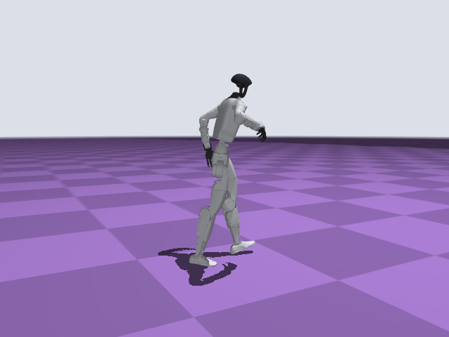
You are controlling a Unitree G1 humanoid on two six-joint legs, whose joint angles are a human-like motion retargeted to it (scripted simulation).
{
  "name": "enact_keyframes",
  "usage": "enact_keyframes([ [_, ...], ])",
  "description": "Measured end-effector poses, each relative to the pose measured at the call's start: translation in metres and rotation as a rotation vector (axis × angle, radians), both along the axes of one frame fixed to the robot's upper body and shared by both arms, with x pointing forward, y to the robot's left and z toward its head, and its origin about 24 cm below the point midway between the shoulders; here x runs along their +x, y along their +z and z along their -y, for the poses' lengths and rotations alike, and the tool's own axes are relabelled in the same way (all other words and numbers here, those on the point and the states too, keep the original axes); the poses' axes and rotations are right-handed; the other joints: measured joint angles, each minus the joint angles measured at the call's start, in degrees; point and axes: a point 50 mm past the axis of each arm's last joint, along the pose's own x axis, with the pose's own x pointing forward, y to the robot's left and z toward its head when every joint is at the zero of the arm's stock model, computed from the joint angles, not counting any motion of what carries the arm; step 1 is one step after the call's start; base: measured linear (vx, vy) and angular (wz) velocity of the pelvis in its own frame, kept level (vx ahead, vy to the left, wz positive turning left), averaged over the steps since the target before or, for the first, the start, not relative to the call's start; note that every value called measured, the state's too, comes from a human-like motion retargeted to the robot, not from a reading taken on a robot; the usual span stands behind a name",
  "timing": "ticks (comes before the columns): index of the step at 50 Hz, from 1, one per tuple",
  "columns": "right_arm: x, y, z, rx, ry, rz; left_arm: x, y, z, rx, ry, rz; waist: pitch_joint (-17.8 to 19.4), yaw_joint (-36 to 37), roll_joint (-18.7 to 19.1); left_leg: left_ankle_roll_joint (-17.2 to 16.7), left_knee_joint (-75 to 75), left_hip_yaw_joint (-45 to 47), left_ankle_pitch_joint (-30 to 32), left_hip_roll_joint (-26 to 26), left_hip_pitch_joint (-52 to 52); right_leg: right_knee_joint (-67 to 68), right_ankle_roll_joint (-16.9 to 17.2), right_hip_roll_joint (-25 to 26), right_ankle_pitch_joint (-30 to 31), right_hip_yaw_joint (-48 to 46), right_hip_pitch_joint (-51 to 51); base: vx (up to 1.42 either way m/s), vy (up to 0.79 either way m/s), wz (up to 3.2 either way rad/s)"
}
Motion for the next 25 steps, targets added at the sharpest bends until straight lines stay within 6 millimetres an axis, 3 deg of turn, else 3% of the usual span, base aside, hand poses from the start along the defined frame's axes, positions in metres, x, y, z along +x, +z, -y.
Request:
enact_keyframes([
  [4, 0.029, -0.001, 0.005, 0.027, -0.060, -0.007, -0.034, -0.040, 0.008, -0.147, 0.227, -0.257, 1.08, 0.81, -1.04, -1.39, 0.00, -2.39, -3.01, 1.68, -2.60, 0.67, -0.09, 0.31, -0.68, -0.48, 2.36, 0.39, -0.02, 0.12],
  [8, 0.064, -0.015, 0.011, 0.105, -0.233, 0.029, -0.056, -0.059, 0.014, -0.169, 0.353, -0.442, 0.58, 0.39, -2.28, -1.68, 0.00, -2.76, -4.44, 2.68, -2.21, 1.80, -1.02, 0.49, 0.30, -0.27, 4.30, 0.48, 0.05, 0.13],
  [11, 0.085, -0.045, 0.015, 0.199, -0.429, 0.014, -0.063, -0.065, 0.018, -0.149, 0.404, -0.498, -0.87, -0.37, -2.65, -2.50, 0.00, -1.04, -3.56, 3.41, 0.29, 3.45, -2.59, 0.74, 2.30, -0.03, 5.91, 0.59, 0.13, 0.12],
  [14, 0.092, -0.096, 0.017, 0.281, -0.654, -0.086, -0.061, -0.071, 0.025, -0.131, 0.438, -0.503, -2.66, -1.79, -2.03, -3.15, 0.00, -1.26, -2.95, 4.03, 3.77, 7.02, -5.18, 0.85, 6.83, -0.40, 7.64, 0.67, 0.20, 0.27],
  [17, 0.076, -0.161, 0.019, 0.308, -0.880, -0.280, -0.046, -0.077, 0.033, -0.110, 0.443, -0.494, -4.35, -3.98, 0.29, -2.84, 0.00, -4.50, -4.31, 4.98, 8.34, 15.87, -9.36, 0.91, 13.93, -1.30, 7.64, 0.71, 0.25, 0.61],
  [20, 0.038, -0.226, 0.019, 0.270, -1.090, -0.531, -0.011, -0.081, 0.037, -0.049, 0.394, -0.468, -6.44, -6.69, 3.05, -1.52, 0.00, -8.83, -6.72, 6.31, 11.90, 34.13, -12.54, 1.30, 17.63, 2.32, 0.06, 0.65, 0.23, 0.94],
  [23, -0.014, -0.274, 0.020, 0.166, -1.268, -0.789, 0.049, -0.076, 0.039, 0.055, 0.318, -0.382, -8.05, -9.76, 4.62, -1.07, 1.13, -13.30, -8.96, 6.45, 13.18, 50.28, -11.94, 5.48, 14.49, 11.22, -11.97, 0.56, 0.15, 1.20],
  [25, -0.052, -0.296, 0.020, 0.054, -1.319, -0.949, 0.096, -0.066, 0.045, 0.105, 0.250, -0.285, -8.37, -11.79, 5.78, -1.26, 2.44, -16.10, -10.46, 6.50, 14.18, 56.50, -11.98, 7.86, 11.87, 14.35, -18.39, 0.53, 0.11, 1.25],
])
